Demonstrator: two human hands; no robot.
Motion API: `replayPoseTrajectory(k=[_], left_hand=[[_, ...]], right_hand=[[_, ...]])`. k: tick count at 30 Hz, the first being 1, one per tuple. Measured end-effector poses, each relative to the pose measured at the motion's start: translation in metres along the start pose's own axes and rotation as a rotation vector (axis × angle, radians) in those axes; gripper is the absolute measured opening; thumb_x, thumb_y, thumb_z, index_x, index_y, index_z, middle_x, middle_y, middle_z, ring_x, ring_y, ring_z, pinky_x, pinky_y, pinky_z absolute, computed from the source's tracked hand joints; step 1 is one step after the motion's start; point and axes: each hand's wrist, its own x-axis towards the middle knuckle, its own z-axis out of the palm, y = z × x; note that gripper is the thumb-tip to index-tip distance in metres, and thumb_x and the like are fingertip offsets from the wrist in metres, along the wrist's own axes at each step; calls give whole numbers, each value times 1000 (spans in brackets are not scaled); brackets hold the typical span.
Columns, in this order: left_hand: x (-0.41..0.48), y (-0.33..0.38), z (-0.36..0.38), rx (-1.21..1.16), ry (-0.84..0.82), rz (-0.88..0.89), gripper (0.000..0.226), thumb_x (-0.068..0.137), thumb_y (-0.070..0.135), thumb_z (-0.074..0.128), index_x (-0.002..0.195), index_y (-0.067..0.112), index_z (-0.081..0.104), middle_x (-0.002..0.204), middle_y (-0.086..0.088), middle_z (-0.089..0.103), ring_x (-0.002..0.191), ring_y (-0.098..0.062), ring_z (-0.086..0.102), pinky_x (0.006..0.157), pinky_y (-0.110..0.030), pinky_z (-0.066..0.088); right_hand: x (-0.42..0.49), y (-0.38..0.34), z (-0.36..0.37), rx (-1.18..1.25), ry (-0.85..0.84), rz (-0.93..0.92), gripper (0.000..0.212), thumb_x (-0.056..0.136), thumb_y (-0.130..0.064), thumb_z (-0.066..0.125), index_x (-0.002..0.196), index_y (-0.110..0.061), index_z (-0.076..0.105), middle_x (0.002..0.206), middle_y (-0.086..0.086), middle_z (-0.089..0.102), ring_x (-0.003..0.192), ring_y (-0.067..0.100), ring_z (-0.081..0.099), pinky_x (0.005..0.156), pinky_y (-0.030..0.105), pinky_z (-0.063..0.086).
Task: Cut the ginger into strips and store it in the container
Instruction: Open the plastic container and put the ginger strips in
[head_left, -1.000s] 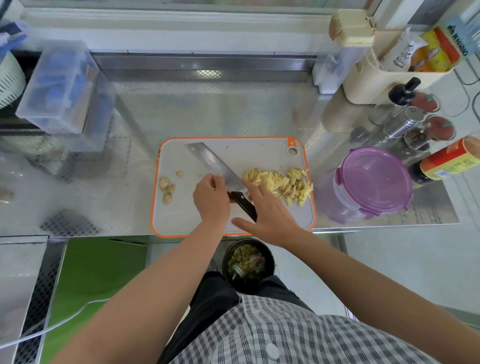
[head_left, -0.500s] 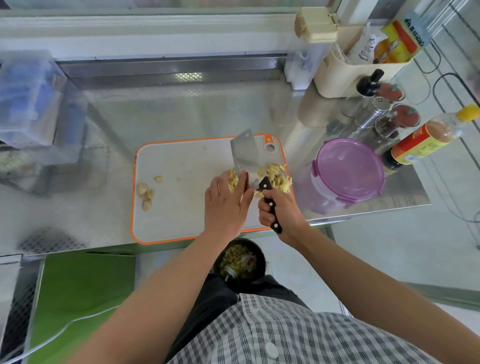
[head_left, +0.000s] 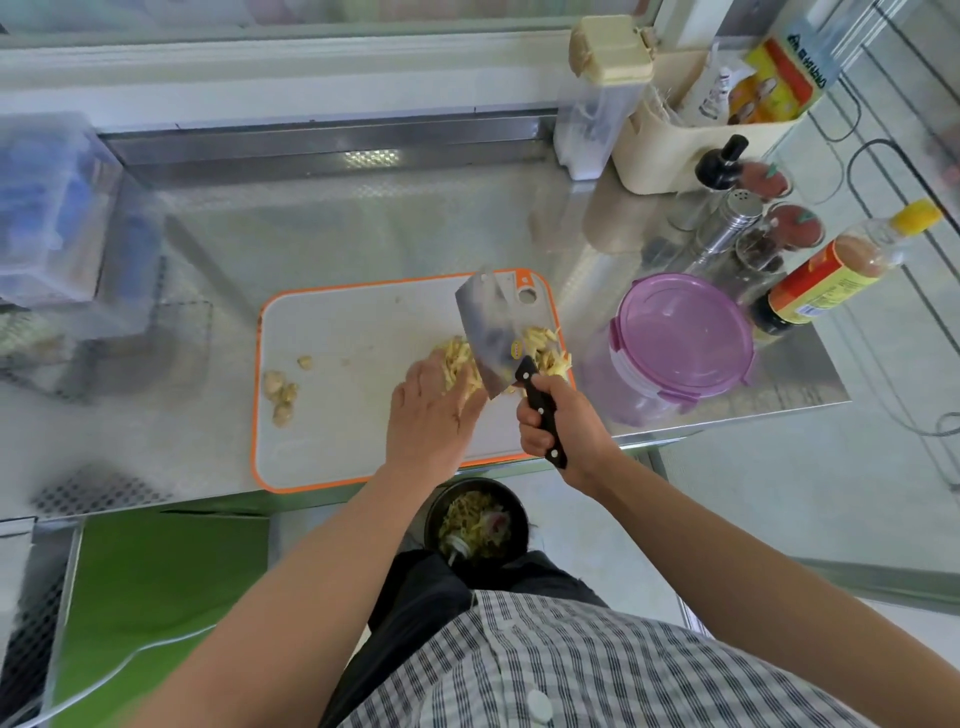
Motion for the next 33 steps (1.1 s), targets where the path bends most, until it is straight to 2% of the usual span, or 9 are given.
replayPoseTrajectory(k=[5, 9, 12, 15, 18, 21, 25, 29, 33], left_hand=[[1, -27, -10, -158, 188, -174, 34, 95, 30, 40, 111, 10, 64, 110, -12, 57, 99, -31, 56, 77, -39, 46], [4, -61, -22, -419, 234, -458, 21, 93, 23, 49, 92, 12, 67, 88, -4, 67, 81, -25, 61, 69, -33, 44], [0, -88, -28, -552, 224, -574, 22, 93, 24, 46, 89, 14, 66, 83, -2, 69, 83, -25, 62, 73, -36, 46], [-4, -107, -35, -744, 202, -596, 23, 96, 26, 43, 94, 17, 64, 77, 0, 68, 79, -24, 63, 72, -36, 49], [-1, -114, -40, -1069, 141, -638, 16, 99, 26, 43, 102, 21, 58, 81, -3, 66, 66, -20, 60, 52, -24, 47], [9, -121, -37, -1229, 86, -682, 23, 88, 35, 48, 98, 18, 62, 89, -9, 69, 80, -30, 67, 62, -34, 55], [18, -130, -24, -1030, 43, -650, 27, 81, 30, 50, 103, 22, 63, 100, -7, 70, 98, -26, 66, 90, -45, 51], [24, -119, -26, -661, 41, -621, 24, 91, 15, 52, 114, 10, 59, 111, -8, 64, 105, -25, 59, 84, -28, 40], [19, -93, -27, -409, 267, -466, 31, 88, 8, 52, 118, 6, 55, 117, -15, 48, 108, -32, 49, 88, -33, 35]], right_hand=[[9, -1, 31, -333, -40, -131, 14, 96, -10, 30, 95, -10, 44, 64, 6, 42, 43, 14, 29, 42, 24, 24], [32, 16, 77, -889, -103, -365, 34, 97, -13, 40, 130, -20, 44, 75, 8, 53, 57, 20, 45, 52, 30, 36], [54, 39, 108, -1118, -119, -405, 47, 98, -15, 41, 143, -13, 26, 102, 15, 58, 82, 31, 57, 70, 39, 47], [79, 62, 130, -1240, -92, -389, 64, 95, -12, 46, 150, -11, 13, 131, 19, 46, 110, 37, 51, 90, 47, 45], [96, 79, 143, -1305, -127, -324, 79, 89, -8, 51, 152, -13, 3, 137, 17, 36, 118, 38, 46, 94, 48, 43], [103, 88, 147, -1312, -172, -294, 84, 87, -10, 54, 152, -13, 0, 136, 18, 35, 119, 37, 45, 97, 47, 42], [103, 84, 139, -1264, -216, -308, 75, 89, -11, 53, 151, -15, 12, 128, 16, 40, 111, 31, 48, 94, 40, 43], [96, 73, 117, -1190, -168, -362, 50, 87, -4, 52, 136, -11, 47, 118, 12, 52, 100, 24, 58, 94, 37, 45], [81, 54, 81, -1075, -27, -541, 34, 90, -2, 50, 120, -13, 61, 107, 3, 60, 89, 13, 58, 78, 23, 46]])
